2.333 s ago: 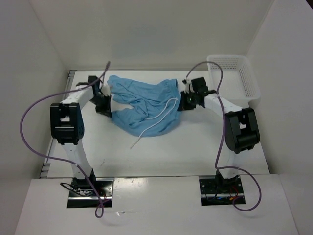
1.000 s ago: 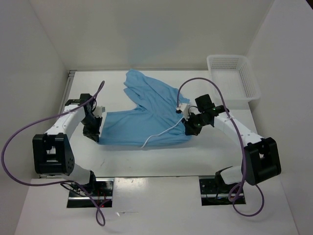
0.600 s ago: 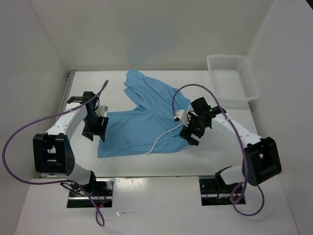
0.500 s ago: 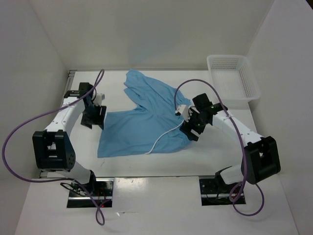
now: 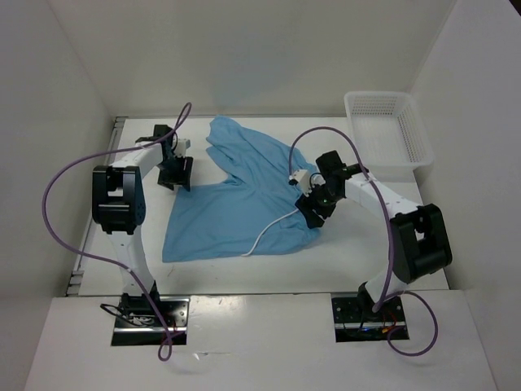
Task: Fold and stack the shorts
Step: Flatten the shorts out
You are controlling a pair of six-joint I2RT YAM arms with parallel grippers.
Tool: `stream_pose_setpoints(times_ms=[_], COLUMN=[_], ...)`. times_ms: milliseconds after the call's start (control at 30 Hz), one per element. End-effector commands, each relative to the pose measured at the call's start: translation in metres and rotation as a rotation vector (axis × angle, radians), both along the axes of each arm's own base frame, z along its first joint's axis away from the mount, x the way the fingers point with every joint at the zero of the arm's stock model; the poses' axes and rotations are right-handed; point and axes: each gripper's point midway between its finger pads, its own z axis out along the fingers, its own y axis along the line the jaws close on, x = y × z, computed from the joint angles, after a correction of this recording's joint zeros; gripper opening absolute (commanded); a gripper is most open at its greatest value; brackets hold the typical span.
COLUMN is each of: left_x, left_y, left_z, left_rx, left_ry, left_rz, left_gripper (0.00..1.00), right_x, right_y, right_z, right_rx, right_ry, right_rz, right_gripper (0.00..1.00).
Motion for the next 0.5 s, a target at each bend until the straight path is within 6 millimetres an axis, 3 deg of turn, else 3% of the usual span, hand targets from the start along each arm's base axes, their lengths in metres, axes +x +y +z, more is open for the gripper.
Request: stream_pose_setpoints(times_ms=[0, 67, 133, 167, 200, 267, 367, 400, 467], left_x=[0.022, 0.017, 0.017, 0.020, 0.019, 0.018, 0.022, 0.024, 0.021], left_y=[-0.025, -0.019, -0.011, -0.005, 0.004, 0.020, 0.035, 0.030, 0.009], left_z=[0.007, -0.013, -0.022, -0.026, -0.030, -0.032, -0.016, -0.011, 0.005], left_rx=[-0.058, -0.024, 0.020, 0.051, 0.102, 0.125, 0.135, 0.110, 0.034], left_ry=[-0.072, -0.033, -0.022, -0.025, -0.015, -0.015, -0.051, -0.064, -0.079], left_rz=[-0.057, -0.045, -0.032, -0.023, -0.007, 0.027, 0.061, 0.054, 0.014], left_gripper=[0.68, 0.59, 0.43, 0.17, 0.09, 0.04, 0.04, 0.13, 0.56], right_x=[0.014, 0.022, 0.030, 0.038, 0.049, 0.061, 0.093, 0.097, 0.114], right_y=[0.010, 0.010, 0.009, 0.009, 0.013, 0.018, 0.037, 0.041, 0.056], right_z=[0.004, -0.001, 0.001, 0.002, 0.013, 0.017, 0.045, 0.051, 0.069], right_rx=[0.033, 0.023, 0.009, 0.003, 0.019, 0.036, 0.115, 0.137, 0.204], right_ry=[-0.043, -0.056, -0.074, -0.091, -0.132, -0.144, -0.210, -0.211, -0.238], right_rz=[-0.001, -0.024, -0.049, -0.054, -0.054, -0.084, -0.125, -0.133, -0.144], right_gripper=[0.67, 0.67, 0.67, 0.67, 0.67, 0.66, 0.66, 0.66, 0.66])
